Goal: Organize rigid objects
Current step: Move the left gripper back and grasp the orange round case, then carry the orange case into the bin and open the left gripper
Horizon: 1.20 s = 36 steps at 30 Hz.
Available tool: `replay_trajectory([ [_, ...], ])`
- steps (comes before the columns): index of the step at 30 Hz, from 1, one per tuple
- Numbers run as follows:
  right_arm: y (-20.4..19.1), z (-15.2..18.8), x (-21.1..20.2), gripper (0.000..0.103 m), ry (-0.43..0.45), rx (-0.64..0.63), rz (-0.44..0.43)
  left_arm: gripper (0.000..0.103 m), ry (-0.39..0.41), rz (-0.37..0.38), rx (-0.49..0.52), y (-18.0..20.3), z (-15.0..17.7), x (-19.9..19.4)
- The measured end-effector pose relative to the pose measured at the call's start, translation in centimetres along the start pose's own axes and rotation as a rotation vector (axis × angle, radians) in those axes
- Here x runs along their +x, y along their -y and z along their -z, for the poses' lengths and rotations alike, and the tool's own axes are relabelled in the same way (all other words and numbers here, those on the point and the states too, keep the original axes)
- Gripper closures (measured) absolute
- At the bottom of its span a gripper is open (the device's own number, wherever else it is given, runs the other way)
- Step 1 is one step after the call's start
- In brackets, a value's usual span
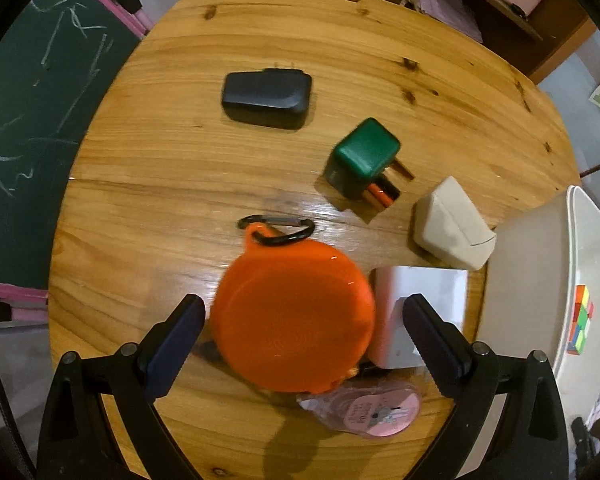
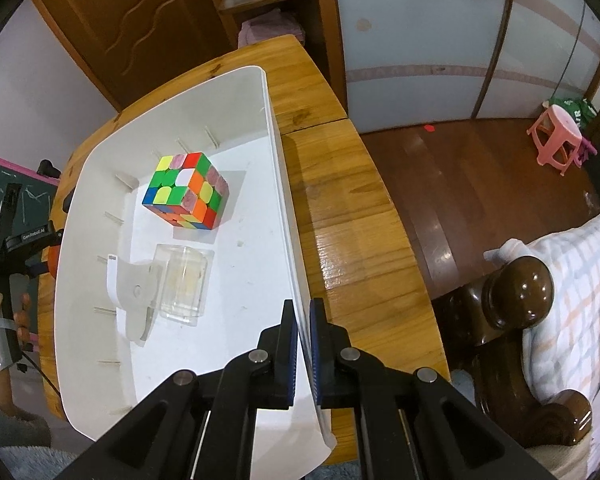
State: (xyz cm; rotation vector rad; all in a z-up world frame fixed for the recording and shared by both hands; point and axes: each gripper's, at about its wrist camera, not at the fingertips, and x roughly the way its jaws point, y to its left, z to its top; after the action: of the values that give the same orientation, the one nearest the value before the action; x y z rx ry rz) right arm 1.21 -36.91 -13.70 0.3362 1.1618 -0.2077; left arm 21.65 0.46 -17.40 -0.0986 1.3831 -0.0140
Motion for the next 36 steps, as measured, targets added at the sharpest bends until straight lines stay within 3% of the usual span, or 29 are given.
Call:
replay_trajectory([
  [8,-0.2,0.1,0.1,0.098,0.003,-0.033,0.001,0.005,-0.044,-0.052,-0.053,-1.9,1.1,1.6],
  [11,-0.4,0.3,0.2,0.098,-0.004,-0.056,0.020,0.011,-0.059,-0.070,-0.051,-1.6,1.2,2.4],
  [14,-0.2,0.6,0.3,0.098,-0.018,-0.056,0.023,0.021,-0.030,-0.082,-0.034,-1.1,1.2,2.2],
  [23,-0.8,0.8,0.3,0.097,-0.016,-0.076,0.068,0.022,0.004,-0.107,-0.045,-2.2,2.0,2.2],
  [29,-0.7,1.0,0.1,0.098,-0.003,-0.071,0.059,0.022,0.047,-0.113,-0.045,-3.3,2.8,-0.1],
  [36,-0.3,0.8,0.2,0.098,-0.011,-0.032,0.037,0.022,0.108,-0.034,-0.001,-1.7,3.9,-4.7],
])
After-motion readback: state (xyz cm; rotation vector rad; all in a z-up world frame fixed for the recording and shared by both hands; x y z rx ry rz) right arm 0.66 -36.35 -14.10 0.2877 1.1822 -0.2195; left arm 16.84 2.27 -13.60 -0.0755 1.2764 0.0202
